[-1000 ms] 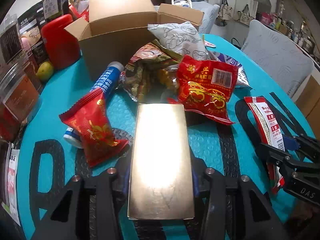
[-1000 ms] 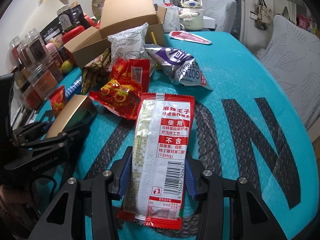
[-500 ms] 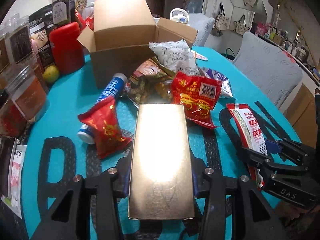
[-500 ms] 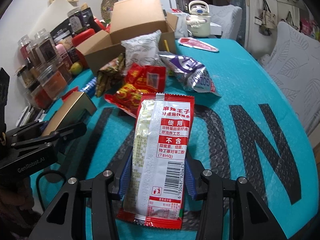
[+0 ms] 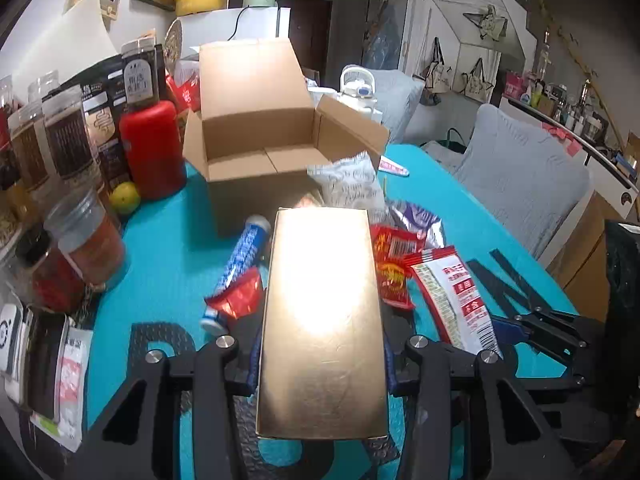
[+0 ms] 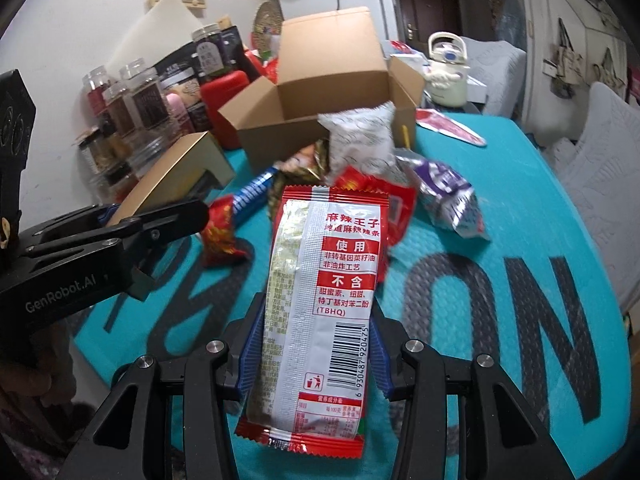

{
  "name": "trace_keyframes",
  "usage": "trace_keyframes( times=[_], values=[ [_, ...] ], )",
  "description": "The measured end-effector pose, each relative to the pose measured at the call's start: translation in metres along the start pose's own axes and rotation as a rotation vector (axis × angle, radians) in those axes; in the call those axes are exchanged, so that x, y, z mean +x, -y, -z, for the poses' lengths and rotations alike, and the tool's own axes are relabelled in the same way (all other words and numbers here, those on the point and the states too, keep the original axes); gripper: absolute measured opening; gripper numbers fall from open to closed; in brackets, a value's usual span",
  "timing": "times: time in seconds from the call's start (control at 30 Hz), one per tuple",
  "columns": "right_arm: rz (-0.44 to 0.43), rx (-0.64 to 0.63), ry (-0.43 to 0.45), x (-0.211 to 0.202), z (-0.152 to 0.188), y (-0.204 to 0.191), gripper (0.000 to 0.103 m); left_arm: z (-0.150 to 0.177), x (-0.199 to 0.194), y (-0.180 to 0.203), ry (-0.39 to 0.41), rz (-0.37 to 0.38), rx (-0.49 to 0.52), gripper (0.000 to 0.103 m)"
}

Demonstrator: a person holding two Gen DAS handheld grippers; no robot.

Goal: Organize snacks
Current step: 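Carry the sauce packet into the cardboard box and open the right gripper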

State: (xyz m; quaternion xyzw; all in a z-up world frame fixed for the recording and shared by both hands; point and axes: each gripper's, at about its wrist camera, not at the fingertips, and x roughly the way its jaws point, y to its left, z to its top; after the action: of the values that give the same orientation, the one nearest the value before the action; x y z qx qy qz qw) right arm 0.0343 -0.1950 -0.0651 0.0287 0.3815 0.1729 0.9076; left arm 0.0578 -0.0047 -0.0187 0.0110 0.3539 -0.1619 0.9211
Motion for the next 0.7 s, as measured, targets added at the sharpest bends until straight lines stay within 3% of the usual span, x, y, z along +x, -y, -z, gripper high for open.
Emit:
trace_keyframes(
  times=[0.33,0.7],
  values=[
    [-0.005,-0.048,0.059,0.003,-0.050,0.002,0.045,-0.038,0.004,-0.016,0.059,-0.009,-0.013,0.043],
    [-0.020,-0.090,0.133,0.005,-0.122,0.017,0.045,-0.105,0.021,-0.031,0.153,-0.014,-0.011,0.043]
  ],
)
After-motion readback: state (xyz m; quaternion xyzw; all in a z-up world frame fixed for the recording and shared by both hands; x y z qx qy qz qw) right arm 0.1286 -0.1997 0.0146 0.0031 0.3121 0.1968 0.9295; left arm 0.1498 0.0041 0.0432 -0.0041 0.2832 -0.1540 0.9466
